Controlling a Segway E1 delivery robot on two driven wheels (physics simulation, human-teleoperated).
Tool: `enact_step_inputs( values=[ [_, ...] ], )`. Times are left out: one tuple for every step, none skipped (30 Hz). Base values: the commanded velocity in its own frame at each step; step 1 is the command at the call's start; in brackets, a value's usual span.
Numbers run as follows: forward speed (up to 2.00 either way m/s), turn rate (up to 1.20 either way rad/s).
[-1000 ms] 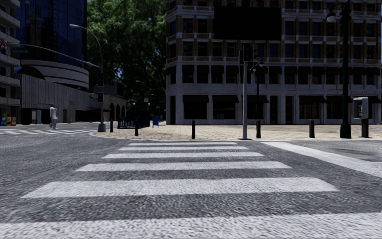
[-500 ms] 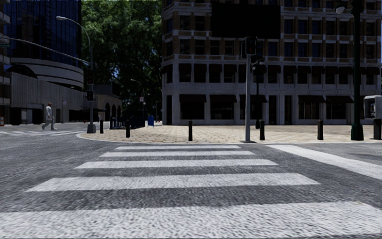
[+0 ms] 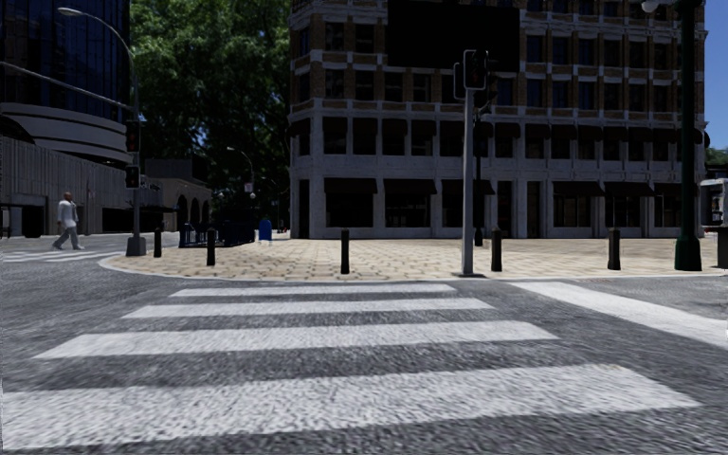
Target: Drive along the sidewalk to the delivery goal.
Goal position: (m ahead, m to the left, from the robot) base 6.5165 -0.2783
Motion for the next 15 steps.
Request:
enact_step_inputs(
  values=[
    [1.58, -0.30],
    [1.58, 0.00],
    [1.58, 0.00],
    [1.58, 0.00],
    [1.58, 0.00],
    [1.58, 0.00],
    [1.58, 0.00],
    [1.58, 0.00],
    [1.58, 0.00],
    [1.58, 0.00],
    [1.57, 0.00],
    [1.56, 0.00],
    [1.56, 0.00],
    [1.55, 0.00],
    [1.55, 0.00]
  ],
)
